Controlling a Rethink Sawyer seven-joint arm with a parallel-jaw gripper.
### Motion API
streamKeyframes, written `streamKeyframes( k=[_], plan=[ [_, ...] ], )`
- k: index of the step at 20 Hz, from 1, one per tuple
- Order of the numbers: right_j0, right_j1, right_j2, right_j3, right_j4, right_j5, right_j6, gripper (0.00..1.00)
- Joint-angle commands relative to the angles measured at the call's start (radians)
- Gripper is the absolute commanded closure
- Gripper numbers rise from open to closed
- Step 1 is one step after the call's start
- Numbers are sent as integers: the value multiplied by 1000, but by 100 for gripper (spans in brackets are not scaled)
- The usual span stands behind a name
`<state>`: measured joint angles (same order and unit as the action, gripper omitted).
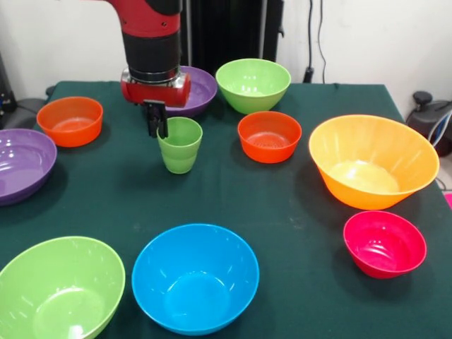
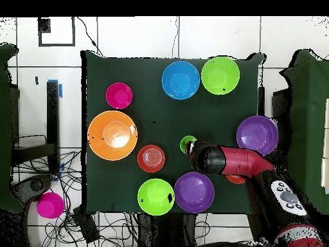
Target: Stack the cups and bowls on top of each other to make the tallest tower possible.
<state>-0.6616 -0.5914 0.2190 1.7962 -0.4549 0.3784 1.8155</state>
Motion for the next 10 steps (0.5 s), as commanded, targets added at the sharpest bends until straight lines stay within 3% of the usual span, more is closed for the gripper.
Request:
streamKeyframes(
  k=[1, 10],
  plan=[
    [48, 44, 16, -7, 13, -23, 102, 100],
    [109, -6, 28, -67, 109, 106, 108, 100]
  ],
)
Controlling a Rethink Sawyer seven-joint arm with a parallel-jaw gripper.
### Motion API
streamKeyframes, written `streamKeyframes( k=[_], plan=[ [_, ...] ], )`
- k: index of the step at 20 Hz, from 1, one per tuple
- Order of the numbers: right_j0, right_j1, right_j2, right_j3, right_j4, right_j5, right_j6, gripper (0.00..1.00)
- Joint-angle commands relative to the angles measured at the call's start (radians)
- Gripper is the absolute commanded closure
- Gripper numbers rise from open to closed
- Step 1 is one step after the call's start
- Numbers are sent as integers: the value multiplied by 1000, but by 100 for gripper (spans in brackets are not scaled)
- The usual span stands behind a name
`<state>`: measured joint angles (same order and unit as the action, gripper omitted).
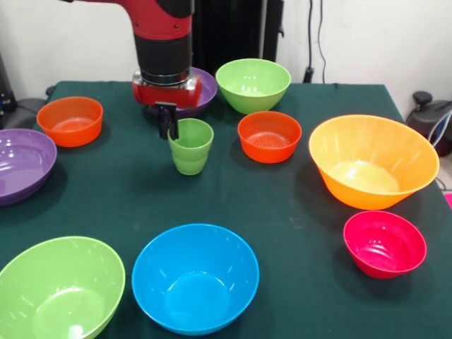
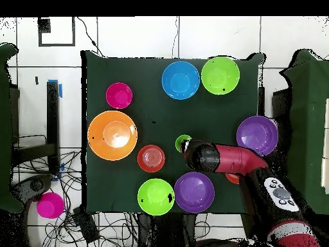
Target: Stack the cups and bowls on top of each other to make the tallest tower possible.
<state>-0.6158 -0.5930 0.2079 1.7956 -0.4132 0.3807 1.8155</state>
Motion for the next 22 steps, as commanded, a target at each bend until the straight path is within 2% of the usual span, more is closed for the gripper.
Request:
streamKeyframes(
  k=[1, 11, 17, 22],
  plan=[
    [67, -9, 37, -64, 74, 107, 106, 100],
    [71, -42, 36, -78, 118, 165, 48, 100],
    [21, 60, 46, -140, 92, 131, -8, 100],
    [20, 59, 39, -143, 79, 120, -4, 100]
  ],
)
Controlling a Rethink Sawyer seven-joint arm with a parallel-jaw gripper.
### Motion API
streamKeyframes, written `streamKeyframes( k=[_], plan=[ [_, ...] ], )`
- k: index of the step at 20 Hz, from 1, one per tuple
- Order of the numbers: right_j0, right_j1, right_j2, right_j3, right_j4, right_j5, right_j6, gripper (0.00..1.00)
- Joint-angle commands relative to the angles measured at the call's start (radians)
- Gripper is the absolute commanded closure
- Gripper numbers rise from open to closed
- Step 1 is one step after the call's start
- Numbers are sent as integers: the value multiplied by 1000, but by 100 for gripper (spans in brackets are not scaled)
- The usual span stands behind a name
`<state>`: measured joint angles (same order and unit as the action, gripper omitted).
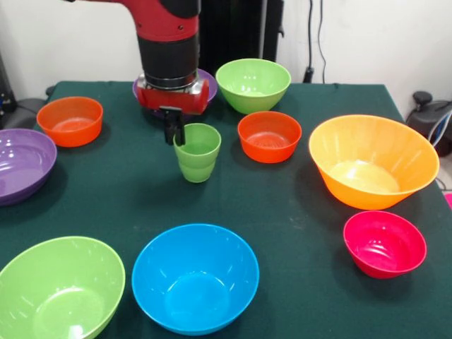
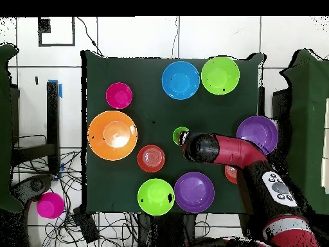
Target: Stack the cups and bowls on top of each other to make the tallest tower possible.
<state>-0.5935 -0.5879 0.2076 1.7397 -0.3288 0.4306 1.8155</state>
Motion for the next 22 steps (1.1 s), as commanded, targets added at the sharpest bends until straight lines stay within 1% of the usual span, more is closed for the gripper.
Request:
streamKeyframes(
  k=[1, 4, 7, 12, 16, 22],
  plan=[
    [-2, 57, 40, -93, -6, 72, -5, 100],
    [-3, 72, 47, -108, -6, 74, -8, 100],
    [7, 89, 42, -124, -2, 61, 11, 100],
    [42, 100, 18, -89, 5, 11, 78, 100],
    [71, 102, 11, -82, 22, 3, 111, 100],
    [76, 114, 6, -86, 19, -9, 100, 100]
  ],
)
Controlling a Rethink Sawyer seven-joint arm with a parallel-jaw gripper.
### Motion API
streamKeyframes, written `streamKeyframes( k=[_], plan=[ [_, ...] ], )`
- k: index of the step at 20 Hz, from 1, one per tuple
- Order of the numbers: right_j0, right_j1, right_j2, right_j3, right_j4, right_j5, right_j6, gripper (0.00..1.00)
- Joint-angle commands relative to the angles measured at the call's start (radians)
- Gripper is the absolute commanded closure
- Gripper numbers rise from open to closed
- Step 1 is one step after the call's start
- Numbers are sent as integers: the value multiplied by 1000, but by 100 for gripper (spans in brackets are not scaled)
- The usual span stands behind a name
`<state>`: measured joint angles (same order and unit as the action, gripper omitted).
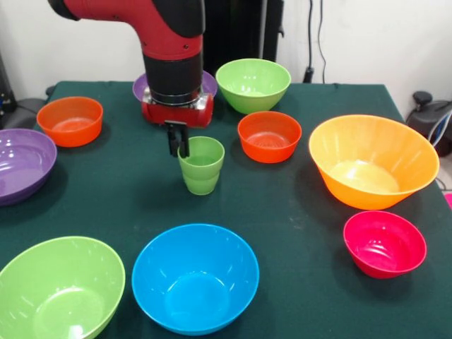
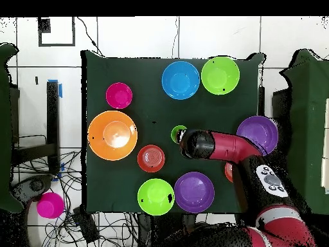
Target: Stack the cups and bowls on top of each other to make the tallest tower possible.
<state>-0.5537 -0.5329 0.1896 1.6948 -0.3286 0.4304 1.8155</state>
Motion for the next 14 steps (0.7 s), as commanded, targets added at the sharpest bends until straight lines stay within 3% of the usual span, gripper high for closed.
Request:
streamKeyframes(
  k=[1, 9, 10, 14],
  plan=[
    [35, 61, 24, -37, 17, -14, 99, 100],
    [34, 67, 18, -51, -7, -44, 82, 100],
    [38, 67, 11, -55, -12, -53, 84, 0],
    [22, 69, 22, -48, -16, -68, 74, 0]
  ],
)
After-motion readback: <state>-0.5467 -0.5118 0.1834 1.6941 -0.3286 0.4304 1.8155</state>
